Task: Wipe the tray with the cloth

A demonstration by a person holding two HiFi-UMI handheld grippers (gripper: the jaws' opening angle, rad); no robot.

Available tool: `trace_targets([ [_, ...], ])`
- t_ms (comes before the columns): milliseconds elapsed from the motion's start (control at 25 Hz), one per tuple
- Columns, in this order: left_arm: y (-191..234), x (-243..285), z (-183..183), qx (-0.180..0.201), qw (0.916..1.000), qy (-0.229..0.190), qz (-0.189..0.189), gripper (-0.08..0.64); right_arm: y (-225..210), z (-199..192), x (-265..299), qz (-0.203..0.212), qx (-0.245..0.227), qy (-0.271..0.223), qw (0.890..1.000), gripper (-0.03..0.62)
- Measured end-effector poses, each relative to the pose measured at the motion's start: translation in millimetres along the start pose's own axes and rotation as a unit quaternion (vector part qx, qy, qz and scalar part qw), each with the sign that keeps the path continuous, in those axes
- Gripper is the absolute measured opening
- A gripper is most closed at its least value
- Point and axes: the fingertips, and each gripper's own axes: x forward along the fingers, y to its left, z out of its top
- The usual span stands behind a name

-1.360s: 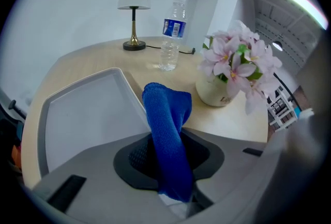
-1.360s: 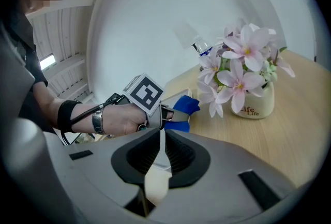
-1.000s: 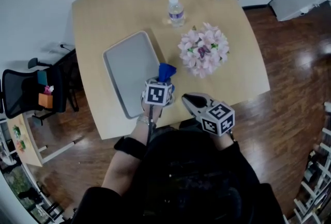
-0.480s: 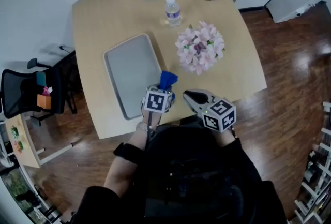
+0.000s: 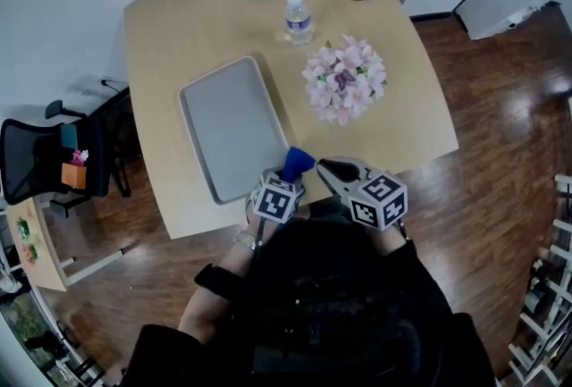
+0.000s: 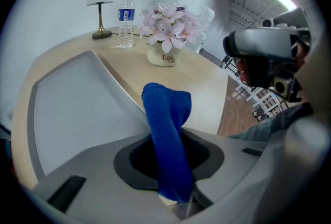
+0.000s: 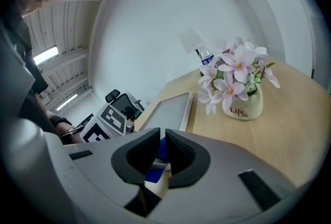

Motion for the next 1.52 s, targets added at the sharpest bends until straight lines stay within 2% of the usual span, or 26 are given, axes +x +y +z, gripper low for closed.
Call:
trace_targets([
  [200,5,-9,-22,0.001,1.0,0.001,0.001,0.115,4,-8,1,-0.007,0.002,0.003,1.0,0.035],
  [480,48,-35,-59,-0.021,0.9991,-0.006,0.036,0.115,17,-10,14,-0.011,0.007,0.008,1.0,0.035],
  [640,73,-50,-84,-0.055,0.9973,-0.015,0.047,0.115,33,-8,33,-0.002,0.003,0.012,1.0,0.035],
  [760,100,-66,-106,-0.082,0.994,-0.019,0.069,0.115,48,-7,50,0.01,-0.002,0.015,1.0,0.035],
  [960,144,-81,-134,-0.112,0.9892,-0.022,0.091,0.112,71,-7,78,0.03,-0.018,0.028,0.999,0.035],
  [1080,151,-90,-133,-0.119,0.9885,-0.031,0.088,0.112,80,-1,90,0.035,-0.028,0.028,0.999,0.035],
  [1280,151,-134,-110,-0.162,0.9778,-0.107,0.08,0.11,84,15,98,0.031,-0.035,0.012,0.999,0.035],
  [1360,155,-138,-109,-0.184,0.973,-0.118,0.076,0.11,82,17,101,0.028,-0.031,0.01,0.999,0.035],
  [1520,170,-131,-98,-0.196,0.9695,-0.125,0.076,0.11,83,25,109,0.028,-0.033,0.011,0.999,0.035],
])
